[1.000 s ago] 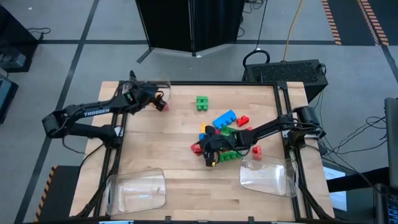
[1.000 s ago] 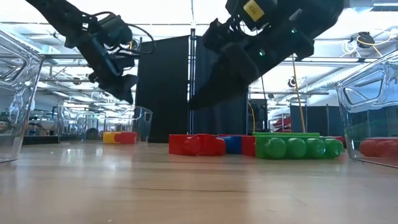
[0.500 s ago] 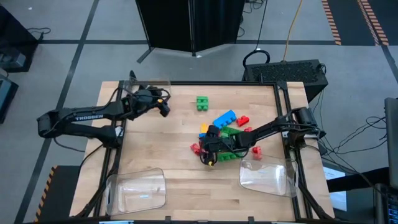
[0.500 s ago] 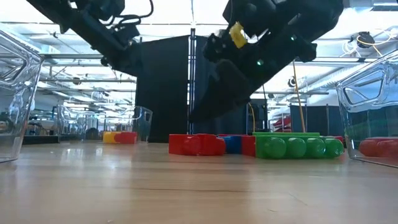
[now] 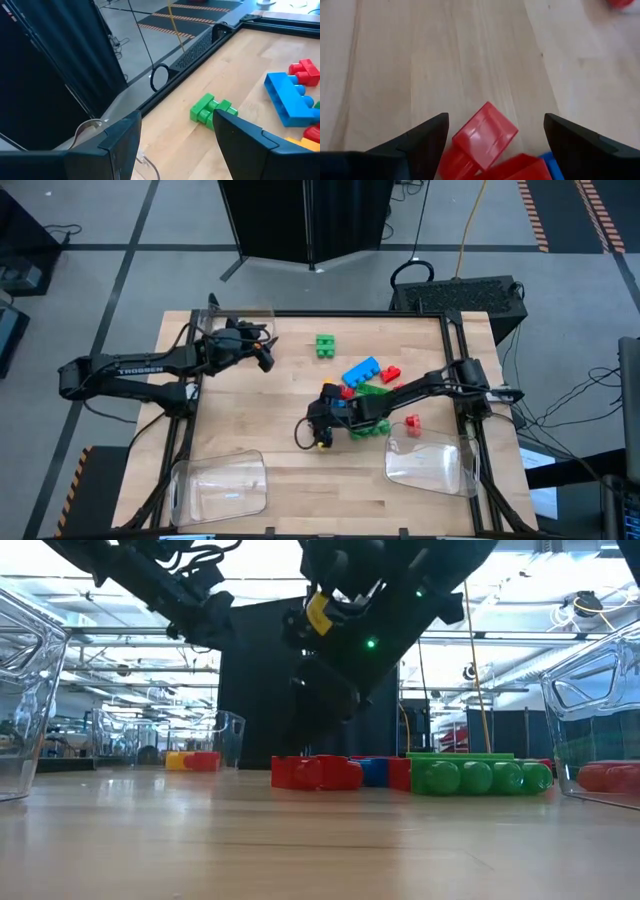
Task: Sort blocks by size
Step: Put the one-stud red game piece into the top transparent bin
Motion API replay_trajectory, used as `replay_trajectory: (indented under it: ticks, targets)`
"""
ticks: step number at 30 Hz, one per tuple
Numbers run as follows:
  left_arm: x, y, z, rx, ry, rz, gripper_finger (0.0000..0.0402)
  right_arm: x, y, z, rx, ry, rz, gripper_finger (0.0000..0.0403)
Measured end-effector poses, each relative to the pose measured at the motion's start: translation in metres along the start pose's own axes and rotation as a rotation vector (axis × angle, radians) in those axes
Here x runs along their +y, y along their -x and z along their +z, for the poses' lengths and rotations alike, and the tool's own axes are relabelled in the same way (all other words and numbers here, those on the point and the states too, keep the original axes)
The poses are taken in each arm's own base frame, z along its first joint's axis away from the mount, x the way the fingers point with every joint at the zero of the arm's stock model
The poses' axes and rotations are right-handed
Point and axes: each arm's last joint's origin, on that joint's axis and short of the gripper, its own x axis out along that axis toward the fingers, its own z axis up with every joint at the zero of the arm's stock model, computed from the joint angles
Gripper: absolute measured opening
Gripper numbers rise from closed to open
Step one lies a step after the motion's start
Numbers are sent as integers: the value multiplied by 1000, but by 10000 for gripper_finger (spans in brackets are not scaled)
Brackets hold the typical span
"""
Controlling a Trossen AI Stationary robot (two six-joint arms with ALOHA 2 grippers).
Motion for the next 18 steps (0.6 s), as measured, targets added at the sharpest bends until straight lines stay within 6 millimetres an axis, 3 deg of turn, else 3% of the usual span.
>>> replay_trajectory:
  ticks: [9, 18]
  targets:
    - [0, 0, 0, -2, -4, 1, 247, 1, -5, -9, 78, -78, 26, 309]
    - [0, 0, 1, -6, 5, -5, 247, -2, -8, -12, 100, -40, 20, 240]
